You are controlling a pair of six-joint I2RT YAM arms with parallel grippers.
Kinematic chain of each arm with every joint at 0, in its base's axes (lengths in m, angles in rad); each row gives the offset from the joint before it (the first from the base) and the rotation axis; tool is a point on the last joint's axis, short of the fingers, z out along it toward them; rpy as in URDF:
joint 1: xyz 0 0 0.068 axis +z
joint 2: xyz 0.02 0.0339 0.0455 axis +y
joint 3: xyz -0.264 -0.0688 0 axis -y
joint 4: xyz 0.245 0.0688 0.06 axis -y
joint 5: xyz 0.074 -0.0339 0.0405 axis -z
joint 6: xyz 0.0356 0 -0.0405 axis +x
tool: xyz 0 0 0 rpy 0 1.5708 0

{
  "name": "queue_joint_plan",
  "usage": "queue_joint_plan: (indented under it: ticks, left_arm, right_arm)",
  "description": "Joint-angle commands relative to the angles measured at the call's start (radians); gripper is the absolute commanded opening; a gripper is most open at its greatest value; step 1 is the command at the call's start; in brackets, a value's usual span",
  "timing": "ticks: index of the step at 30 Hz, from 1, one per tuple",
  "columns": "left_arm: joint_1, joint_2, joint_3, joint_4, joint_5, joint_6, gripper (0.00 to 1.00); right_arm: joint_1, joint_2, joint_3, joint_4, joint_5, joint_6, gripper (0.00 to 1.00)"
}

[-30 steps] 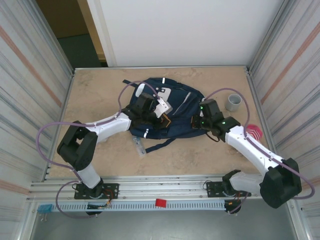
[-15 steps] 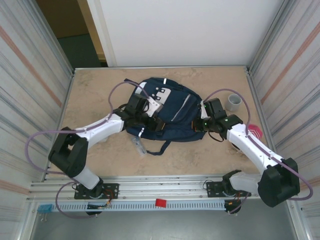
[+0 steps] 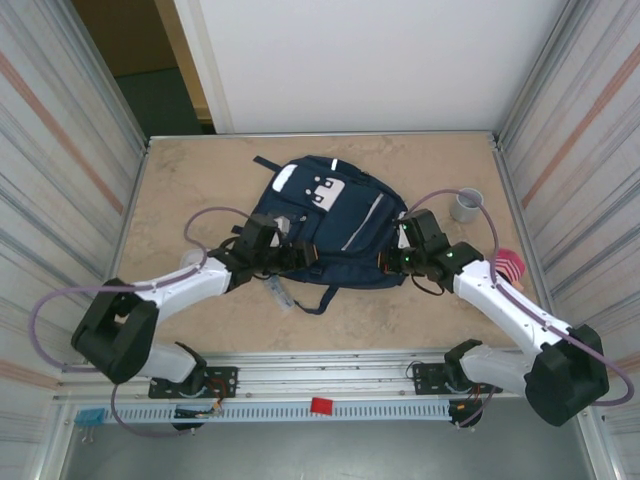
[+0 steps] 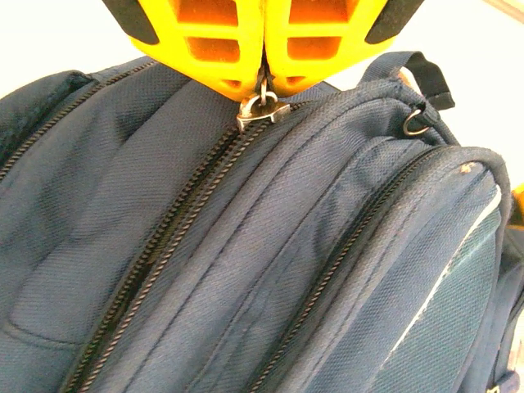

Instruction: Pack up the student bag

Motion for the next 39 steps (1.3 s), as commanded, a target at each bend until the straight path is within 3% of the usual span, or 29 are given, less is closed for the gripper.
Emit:
queue_joint_plan:
  ticks: [1, 11, 19, 22, 28, 32, 39]
  left_arm:
    - [-0.004, 0.077, 0.032, 0.13, 0.009, -0.101, 0.77]
    - [0.082, 0.327, 0.249, 0.19, 0.086, -0.08, 0.76]
    - [0.146, 0.211, 0.266, 0.055, 0.092, -0.057, 0.77]
    - [0.131, 0.105, 0.169, 0.054, 0.112, -0.139, 0.78]
    - [0.02, -0.035, -0.016, 0.166, 0.115, -0.372, 0.75]
    - [-0.022, -0.003, -0.079, 0.347, 0.091, -0.524, 0.65]
    - [-0.046, 0.159, -0.07, 0.604, 0.102, -0.646, 0.54]
  right_arm:
    - [0.056, -0.033, -0.032, 0.025, 0.029, 0.06, 0.0]
    - [0.277, 0.061, -0.012, 0.125, 0.082, 0.157, 0.0]
    - [0.318, 0.196, 0.062, 0.224, 0.078, 0.169, 0.0]
    - [0.325, 0.242, 0.089, 0.238, 0.052, 0.162, 0.0]
    - [0.341, 0.277, 0.101, 0.241, 0.04, 0.154, 0.0]
    - [0.349, 0.272, 0.094, 0.244, 0.043, 0.155, 0.0]
    - [0.354, 0.27, 0.086, 0.254, 0.033, 0.155, 0.0]
